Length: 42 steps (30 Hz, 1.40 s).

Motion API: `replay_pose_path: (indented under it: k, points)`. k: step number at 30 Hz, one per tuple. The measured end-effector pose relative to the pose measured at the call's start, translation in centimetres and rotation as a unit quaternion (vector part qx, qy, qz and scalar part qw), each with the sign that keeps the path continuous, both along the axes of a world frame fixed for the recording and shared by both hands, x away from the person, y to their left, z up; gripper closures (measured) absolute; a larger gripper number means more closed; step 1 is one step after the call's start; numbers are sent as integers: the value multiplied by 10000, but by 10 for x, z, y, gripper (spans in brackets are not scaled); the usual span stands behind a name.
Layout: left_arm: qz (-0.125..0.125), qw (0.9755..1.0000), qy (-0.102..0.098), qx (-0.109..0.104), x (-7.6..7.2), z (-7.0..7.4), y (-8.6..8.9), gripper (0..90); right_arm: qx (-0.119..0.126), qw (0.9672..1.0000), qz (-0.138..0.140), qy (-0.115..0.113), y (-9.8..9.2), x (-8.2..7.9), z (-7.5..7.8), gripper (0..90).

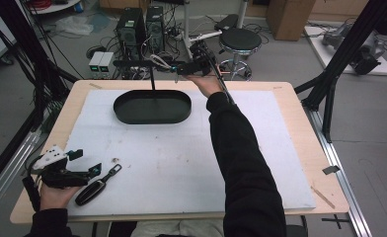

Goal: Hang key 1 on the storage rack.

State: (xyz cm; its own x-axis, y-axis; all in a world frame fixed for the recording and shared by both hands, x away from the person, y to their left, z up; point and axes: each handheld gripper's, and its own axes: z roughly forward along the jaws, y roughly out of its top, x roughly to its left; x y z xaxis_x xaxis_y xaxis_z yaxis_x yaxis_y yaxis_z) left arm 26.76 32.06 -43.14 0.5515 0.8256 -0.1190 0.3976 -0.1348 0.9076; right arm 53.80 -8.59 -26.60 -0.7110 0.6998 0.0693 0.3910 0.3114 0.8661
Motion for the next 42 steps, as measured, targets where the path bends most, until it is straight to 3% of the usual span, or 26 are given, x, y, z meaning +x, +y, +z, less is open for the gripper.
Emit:
replay_pose_path:
  k: [14,19,22,23,32,42]
  points:
    - [5,10000,2,13,0,0,0,53,-451,9990,50,-25,-24,-22,-16,7]
    - [-1,10000,12,25,0,0,0,53,-408,9991,45,-65,-37,-31,-22,7]
    - [-2,10000,13,28,0,0,0,53,-555,9985,28,-6,-42,-34,-23,7]
    - [-1,10000,3,25,0,0,-1,53,-543,9985,2,-109,-44,-36,-24,7]
    - [-2,10000,24,40,0,0,-1,53,-527,9983,-77,-226,-63,-52,-30,8]
    - [-20,10000,52,56,0,-1,-1,53,-516,9985,-124,-118,-87,-77,-50,8]
